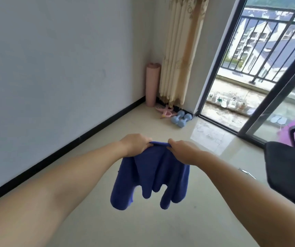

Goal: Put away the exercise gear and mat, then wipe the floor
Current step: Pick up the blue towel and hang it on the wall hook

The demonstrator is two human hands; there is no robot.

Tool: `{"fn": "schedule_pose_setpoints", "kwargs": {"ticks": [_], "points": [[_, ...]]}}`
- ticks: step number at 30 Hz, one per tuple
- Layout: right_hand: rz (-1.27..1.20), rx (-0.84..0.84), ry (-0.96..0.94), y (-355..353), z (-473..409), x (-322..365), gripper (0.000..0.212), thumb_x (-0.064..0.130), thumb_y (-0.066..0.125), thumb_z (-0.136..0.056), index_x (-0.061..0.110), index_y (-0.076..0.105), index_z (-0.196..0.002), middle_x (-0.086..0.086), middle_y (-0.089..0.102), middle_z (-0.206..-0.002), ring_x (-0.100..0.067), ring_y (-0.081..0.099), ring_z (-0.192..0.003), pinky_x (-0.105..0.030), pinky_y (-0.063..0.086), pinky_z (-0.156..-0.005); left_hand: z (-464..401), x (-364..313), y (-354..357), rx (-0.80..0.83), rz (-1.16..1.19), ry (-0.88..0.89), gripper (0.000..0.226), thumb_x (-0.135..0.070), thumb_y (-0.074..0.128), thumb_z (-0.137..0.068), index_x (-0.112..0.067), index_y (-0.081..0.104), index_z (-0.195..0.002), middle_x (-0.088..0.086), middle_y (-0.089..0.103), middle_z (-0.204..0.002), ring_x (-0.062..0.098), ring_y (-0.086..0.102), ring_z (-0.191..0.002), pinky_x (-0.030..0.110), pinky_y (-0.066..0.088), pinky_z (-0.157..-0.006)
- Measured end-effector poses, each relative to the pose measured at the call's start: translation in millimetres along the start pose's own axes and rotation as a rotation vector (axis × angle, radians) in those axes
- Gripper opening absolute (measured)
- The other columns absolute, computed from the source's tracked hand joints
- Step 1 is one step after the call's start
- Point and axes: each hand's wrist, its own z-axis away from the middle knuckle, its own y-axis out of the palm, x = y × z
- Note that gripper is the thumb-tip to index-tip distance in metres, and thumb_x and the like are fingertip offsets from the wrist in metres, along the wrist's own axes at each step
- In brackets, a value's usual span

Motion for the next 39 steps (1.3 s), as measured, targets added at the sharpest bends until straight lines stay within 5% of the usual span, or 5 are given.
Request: {"fn": "schedule_pose_setpoints", "kwargs": {"ticks": [9,14,20,26,39], "points": [[0.072,-0.054,-0.037,-61.8,-162.1,-83.1,0.024,0.030,0.026,-0.103,0.010,0.039,-0.098,0.004,0.035,-0.068,-0.014,0.037,-0.054,-0.024,0.025,-0.048,-171.9,69.4,-57.2,-0.031,0.038,-0.003,0.024,-0.031,0.036,-0.100,-0.019,0.048,-0.083,-0.001,0.052,-0.079,0.025,0.051,-0.074,0.037,0.040,-0.066],[-0.127,-0.110,-0.075,-120.6,-288.5,-154.8,0.007,0.018,0.043,-0.094,0.012,0.042,-0.099,-0.008,0.054,-0.104,-0.023,0.048,-0.084,-0.032,0.035,-0.070,-293.0,103.7,-104.1,-0.181,0.142,-0.119,0.028,-0.031,0.036,-0.101,-0.013,0.056,-0.096,0.005,0.059,-0.091,0.025,0.053,-0.081,0.033,0.039,-0.068],[-0.243,-0.077,-0.180,-216.2,-428.7,-204.0,0.015,0.016,0.053,-0.084,0.011,0.048,-0.097,0.001,0.052,-0.085,-0.022,0.049,-0.080,-0.025,0.035,-0.058,-406.5,155.7,-180.1,-0.339,0.222,-0.235,0.031,-0.032,0.038,-0.099,-0.013,0.062,-0.098,0.005,0.066,-0.097,0.024,0.059,-0.087,0.039,0.048,-0.078],[-0.351,-0.042,-0.377,-283.4,-553.1,-200.8,0.029,0.044,0.060,-0.086,0.019,0.061,-0.099,0.001,0.065,-0.086,-0.020,0.060,-0.081,-0.031,0.049,-0.074,-478.0,231.9,-257.1,-0.410,0.193,-0.298,0.029,-0.030,0.045,-0.097,-0.020,0.053,-0.072,-0.001,0.059,-0.077,0.020,0.054,-0.074,0.034,0.041,-0.067],[-0.102,-0.506,-0.615,-532.4,-814.7,-141.2,0.019,0.029,0.048,-0.093,0.026,0.044,-0.112,0.001,0.062,-0.086,-0.021,0.057,-0.079,-0.034,0.047,-0.071,-583.2,430.0,-533.1,-0.584,-0.199,-0.351,0.038,-0.040,0.046,-0.097,-0.020,0.044,-0.065,-0.008,0.046,-0.062,0.009,0.043,-0.058,0.024,0.029,-0.051]]}}
